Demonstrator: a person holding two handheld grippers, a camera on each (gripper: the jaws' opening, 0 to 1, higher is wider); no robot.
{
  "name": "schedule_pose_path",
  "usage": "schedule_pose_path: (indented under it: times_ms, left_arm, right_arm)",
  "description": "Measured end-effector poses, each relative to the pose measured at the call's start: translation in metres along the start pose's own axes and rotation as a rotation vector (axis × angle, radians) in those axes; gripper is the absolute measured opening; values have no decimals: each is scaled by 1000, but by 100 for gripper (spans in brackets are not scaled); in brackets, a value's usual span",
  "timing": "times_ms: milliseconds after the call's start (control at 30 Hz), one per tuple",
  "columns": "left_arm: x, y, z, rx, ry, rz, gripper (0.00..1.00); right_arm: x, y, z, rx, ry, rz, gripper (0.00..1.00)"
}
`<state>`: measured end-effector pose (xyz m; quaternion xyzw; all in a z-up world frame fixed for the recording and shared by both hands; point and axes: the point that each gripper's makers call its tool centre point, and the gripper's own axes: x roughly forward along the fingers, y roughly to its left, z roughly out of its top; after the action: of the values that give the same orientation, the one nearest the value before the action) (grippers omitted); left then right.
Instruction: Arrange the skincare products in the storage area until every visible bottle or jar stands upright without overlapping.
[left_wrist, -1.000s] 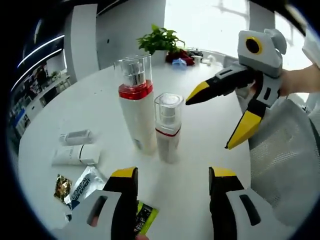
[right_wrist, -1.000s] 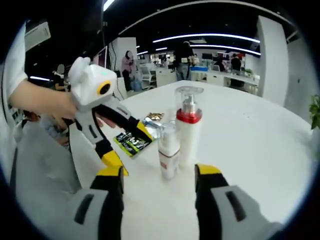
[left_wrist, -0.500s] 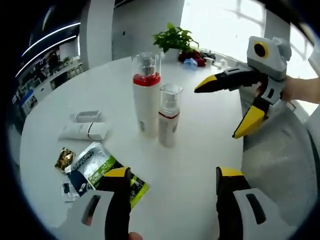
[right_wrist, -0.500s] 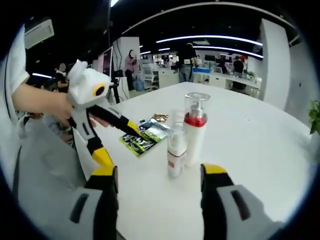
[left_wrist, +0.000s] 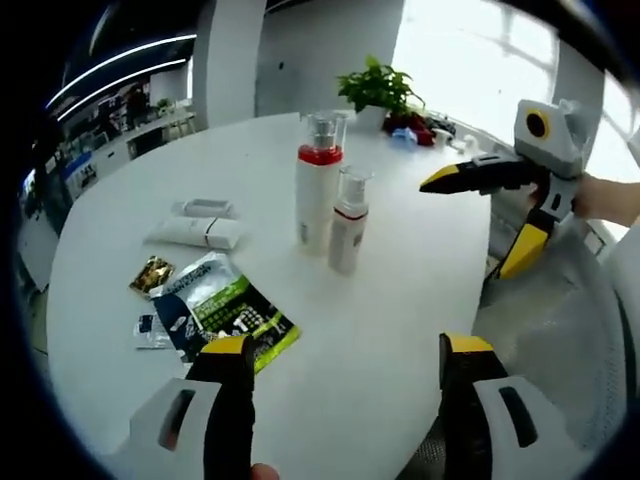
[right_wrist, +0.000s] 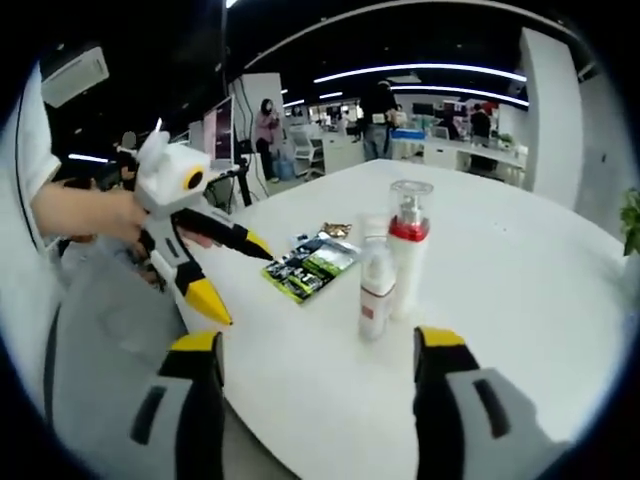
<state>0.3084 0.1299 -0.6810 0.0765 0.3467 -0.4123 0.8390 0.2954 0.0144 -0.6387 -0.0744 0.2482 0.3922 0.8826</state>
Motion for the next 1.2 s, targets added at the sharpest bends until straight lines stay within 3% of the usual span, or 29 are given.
schedule_pose_path:
  times_ms: [500, 1000, 1200]
  left_arm:
    - [-32, 0, -14, -81, -29, 77, 81]
    - [-47, 0, -22, -133, -41, 122, 88]
    - [-52, 0, -23, -134, -50, 134, 91]
  right_arm:
    - [-18, 4, -6, 40, -19, -16, 83]
    - [-30, 12, -11, 106, -24, -27, 87]
    - [-31, 12, -12, 87, -13, -43, 93]
